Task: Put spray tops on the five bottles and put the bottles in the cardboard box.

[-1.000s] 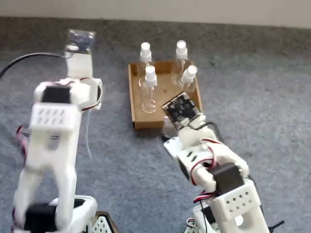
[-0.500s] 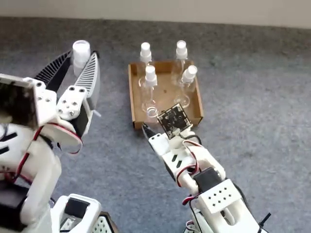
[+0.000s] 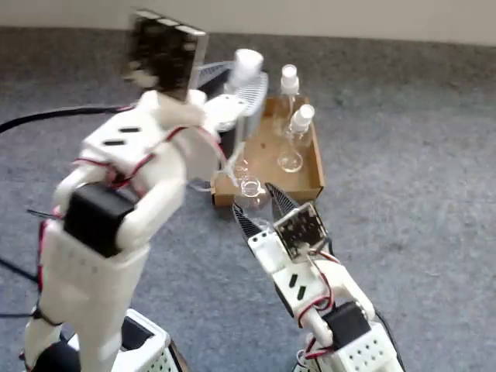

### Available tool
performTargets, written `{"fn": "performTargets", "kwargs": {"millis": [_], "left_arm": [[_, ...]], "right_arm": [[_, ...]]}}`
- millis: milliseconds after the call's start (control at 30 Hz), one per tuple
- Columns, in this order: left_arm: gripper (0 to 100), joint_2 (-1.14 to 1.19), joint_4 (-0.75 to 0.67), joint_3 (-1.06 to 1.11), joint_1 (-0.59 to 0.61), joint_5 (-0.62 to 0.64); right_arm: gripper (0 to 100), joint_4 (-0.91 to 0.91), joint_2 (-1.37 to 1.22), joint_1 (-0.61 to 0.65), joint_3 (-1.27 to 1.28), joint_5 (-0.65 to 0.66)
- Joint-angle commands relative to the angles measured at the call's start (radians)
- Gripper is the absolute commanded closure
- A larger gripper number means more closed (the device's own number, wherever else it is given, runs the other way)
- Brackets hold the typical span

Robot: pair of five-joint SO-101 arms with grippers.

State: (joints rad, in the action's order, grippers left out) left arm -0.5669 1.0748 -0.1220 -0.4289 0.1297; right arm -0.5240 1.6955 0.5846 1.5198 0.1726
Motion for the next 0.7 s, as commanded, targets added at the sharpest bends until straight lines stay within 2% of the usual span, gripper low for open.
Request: {"fn": "performTargets", "kwargs": {"millis": [0, 167, 667], "left_arm": [[94, 0.09, -0.028, -0.097, -0.061, 0.011], [94, 0.157, -0.028, -0.139, -0.07, 0.012], [94, 0.156, -0.003, -0.091, -0.073, 0.012]], "right_arm": [[99.5, -0.058, 0.111, 0.005, -0.013, -0.011], [99.5, -0.097, 0.14, 0.005, -0.013, -0.011], [99.5, -0.097, 0.14, 0.007, -0.01, -0.011]]}}
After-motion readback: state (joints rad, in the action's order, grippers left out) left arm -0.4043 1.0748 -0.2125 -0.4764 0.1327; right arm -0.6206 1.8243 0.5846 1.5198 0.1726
